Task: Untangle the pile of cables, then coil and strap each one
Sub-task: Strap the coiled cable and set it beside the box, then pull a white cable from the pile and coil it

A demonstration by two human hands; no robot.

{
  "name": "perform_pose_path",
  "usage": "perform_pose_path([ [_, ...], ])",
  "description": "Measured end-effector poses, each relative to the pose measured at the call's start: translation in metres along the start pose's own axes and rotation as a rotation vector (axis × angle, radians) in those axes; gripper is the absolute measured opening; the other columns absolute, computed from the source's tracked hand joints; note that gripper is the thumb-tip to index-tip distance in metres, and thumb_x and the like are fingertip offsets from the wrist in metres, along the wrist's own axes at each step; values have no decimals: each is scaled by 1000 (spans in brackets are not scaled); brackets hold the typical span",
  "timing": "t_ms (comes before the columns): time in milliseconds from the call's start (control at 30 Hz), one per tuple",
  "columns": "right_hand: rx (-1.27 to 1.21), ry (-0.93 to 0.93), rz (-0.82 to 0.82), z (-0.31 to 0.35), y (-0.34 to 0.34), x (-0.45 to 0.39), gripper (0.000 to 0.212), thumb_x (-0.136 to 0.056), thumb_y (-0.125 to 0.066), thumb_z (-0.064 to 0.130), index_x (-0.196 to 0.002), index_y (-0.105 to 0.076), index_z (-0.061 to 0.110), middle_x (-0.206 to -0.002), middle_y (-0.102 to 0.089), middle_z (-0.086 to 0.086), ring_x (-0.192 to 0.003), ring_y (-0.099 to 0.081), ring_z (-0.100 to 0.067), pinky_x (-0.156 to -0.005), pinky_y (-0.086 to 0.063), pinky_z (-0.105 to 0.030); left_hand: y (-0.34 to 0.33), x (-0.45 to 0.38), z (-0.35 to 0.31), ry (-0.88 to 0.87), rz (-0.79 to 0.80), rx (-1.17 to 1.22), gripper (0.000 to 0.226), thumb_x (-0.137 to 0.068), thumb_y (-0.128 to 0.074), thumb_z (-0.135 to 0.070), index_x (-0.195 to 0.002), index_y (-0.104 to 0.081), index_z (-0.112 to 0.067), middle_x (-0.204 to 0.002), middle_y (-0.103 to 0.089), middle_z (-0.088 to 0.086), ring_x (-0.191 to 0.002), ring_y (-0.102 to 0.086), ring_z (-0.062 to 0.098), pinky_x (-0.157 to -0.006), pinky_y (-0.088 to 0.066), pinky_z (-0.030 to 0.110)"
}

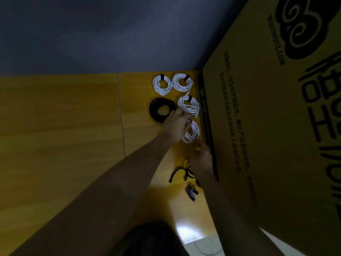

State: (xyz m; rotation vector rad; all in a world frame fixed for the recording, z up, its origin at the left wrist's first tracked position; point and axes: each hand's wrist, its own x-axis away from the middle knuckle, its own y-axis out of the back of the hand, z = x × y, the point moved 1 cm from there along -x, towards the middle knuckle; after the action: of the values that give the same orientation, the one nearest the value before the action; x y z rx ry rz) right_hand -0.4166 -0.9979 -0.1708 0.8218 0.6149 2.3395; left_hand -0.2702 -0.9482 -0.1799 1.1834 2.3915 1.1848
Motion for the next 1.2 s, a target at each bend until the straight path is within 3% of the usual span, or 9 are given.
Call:
perform_pose_path([
  [200, 40, -10, 11, 1, -6, -4, 35, -99, -43, 10, -132, -50, 20, -132, -51, -6, -114, -52, -26, -86, -49, -44, 0, 23, -4, 149, -61, -20, 24, -100, -46, -25, -111, -50, -5, -109, -52, 16, -85, -55, 33, -61, -34, 35],
  [300, 68, -32, 4, 4, -7, -2, 38, -99, -42, 11, -136, -47, 18, -135, -47, -9, -111, -53, -28, -85, -50, -45, -2, 30, -10, 154, 76, 178, 15, -97, -48, -9, -106, -55, 0, -102, -58, 21, -88, -56, 35, -72, -44, 44],
  [367, 65, -10, -10, 5, -5, 1, 35, -99, -43, 11, -133, -50, 17, -133, -47, -9, -109, -54, -27, -84, -49, -43, 0, 33, -14, 106, 139, 219, 24, -96, -45, -3, -116, -56, 1, -107, -61, 22, -95, -57, 35, -80, -44, 45],
  [467, 63, -3, -7, 6, -2, 4, 38, -97, -42, 5, -134, -49, 15, -137, -45, -9, -116, -51, -28, -90, -48, -47, 8, 39, -15, 72, 139, 111, 29, -100, -43, -12, -125, -54, -7, -111, -62, 16, -97, -58, 32, -78, -46, 42],
  [567, 129, 39, -13, 10, -2, 9, 43, -97, -42, 5, -139, -45, 16, -137, -45, -9, -109, -53, -29, -81, -48, -40, 24, 57, -6, 44, 32, -84, 23, -102, -40, -23, -111, -57, -10, -101, -61, 13, -87, -58, 31, -64, -37, 37],
  [667, 287, 132, -13, 17, -9, 18, 44, -97, -43, 6, -140, -44, 13, -138, -44, -12, -109, -52, -33, -80, -47, -42, 55, 92, 18, 83, -30, -363, 27, -102, -38, -30, -114, -55, -12, -105, -61, 10, -95, -58, 28, -71, -41, 35],
  [733, 385, 221, 31, 26, -22, 24, 40, -98, -43, 10, -139, -45, 9, -140, -43, -13, -122, -44, -33, -91, -44, -44, 81, 123, 41, 127, -49, -444, 31, -101, -38, -34, -117, -53, -12, -110, -60, 9, -102, -58, 29, -78, -45, 39],
  [933, 529, 483, 246, 94, -111, 71, 34, -99, -43, 13, -132, -51, 12, -137, -43, -10, -123, -41, -32, -91, -43, -42, 172, 251, 130, 477, -161, -440, 35, -100, -41, -38, -123, -50, -13, -115, -59, 9, -107, -56, 30, -82, -47, 42],
  [1200, 673, 896, 500, 206, -297, 197, 41, -97, -45, 14, -137, -47, 14, -135, -45, -6, -128, -38, -27, -96, -40, -36, 273, 465, 253, 863, -329, -457, 35, -100, -42, -37, -124, -49, -13, -119, -58, 10, -107, -56, 29, -79, -49, 43],
])
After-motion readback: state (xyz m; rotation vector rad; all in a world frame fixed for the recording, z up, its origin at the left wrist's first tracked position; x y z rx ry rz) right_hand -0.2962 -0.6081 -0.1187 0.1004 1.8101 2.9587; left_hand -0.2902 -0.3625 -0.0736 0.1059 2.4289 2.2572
